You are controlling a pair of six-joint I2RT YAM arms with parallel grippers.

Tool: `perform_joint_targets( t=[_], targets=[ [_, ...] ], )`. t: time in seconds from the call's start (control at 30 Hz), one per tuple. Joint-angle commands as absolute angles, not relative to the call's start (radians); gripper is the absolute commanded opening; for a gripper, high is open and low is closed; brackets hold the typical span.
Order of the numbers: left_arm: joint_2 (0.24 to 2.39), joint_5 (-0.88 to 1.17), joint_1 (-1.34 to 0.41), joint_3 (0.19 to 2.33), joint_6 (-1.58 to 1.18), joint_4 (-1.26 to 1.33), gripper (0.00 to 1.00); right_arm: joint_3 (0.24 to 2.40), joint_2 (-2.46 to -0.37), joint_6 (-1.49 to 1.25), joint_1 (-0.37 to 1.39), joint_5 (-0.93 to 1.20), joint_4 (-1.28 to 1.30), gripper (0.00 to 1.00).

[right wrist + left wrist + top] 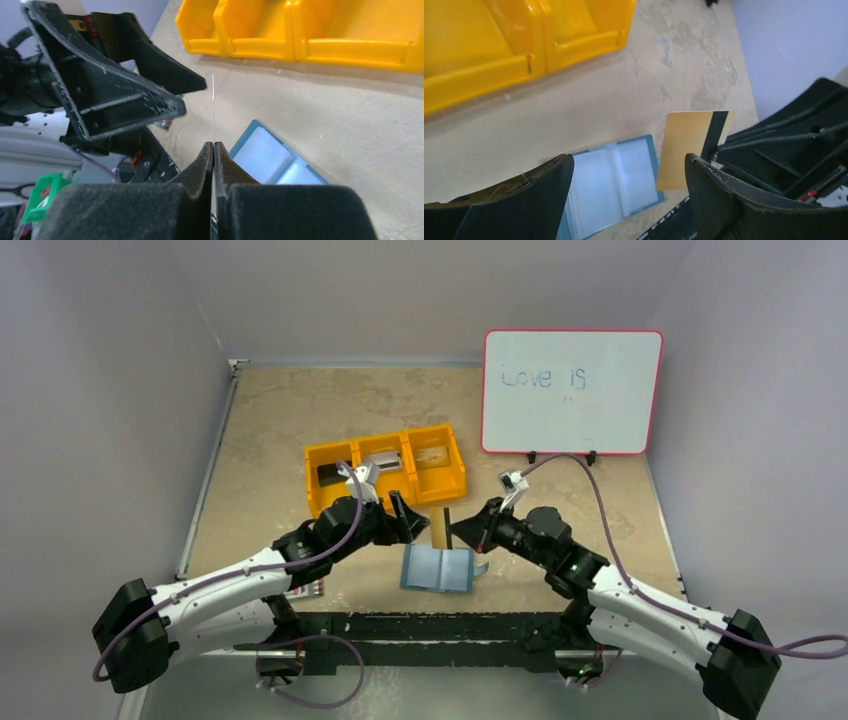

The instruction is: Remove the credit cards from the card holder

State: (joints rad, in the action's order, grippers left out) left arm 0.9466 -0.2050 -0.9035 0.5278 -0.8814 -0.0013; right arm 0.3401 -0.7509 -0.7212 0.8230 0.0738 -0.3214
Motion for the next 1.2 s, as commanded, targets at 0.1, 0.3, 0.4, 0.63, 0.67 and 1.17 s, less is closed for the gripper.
perform_joint_targets(
  t=[0.1,0.3,0.4,0.63,0.67,1.17],
  targets=[
    [0.970,0.047,-0.901,0.431,-0.943,0.346,0.80,0.359,-0.830,-0.762,0.818,0.195,-0.560,0.00],
    [0.918,0.059,-0.877,0.421,-0.899,0.302,0.80,0.363,-0.842,-0.767,0.817,0.213,-0.555,0.00],
    [0.878,0.022,-0.834,0.500,-0.790,0.103,0.81,0.381,-0.840,-0.752,0.818,0.206,-0.499,0.00],
    [0.857,0.018,-0.801,0.649,-0.584,-0.113,0.82,0.421,-0.857,-0.632,0.818,0.270,-0.398,0.00],
    [0.864,0.049,-0.800,0.658,-0.555,-0.109,0.81,0.429,-0.860,-0.608,0.818,0.288,-0.387,0.00],
    [0.945,0.518,-0.802,0.773,-0.283,-0.130,0.74,0.567,-0.944,-0.298,0.818,0.570,-0.267,0.00]
  ],
)
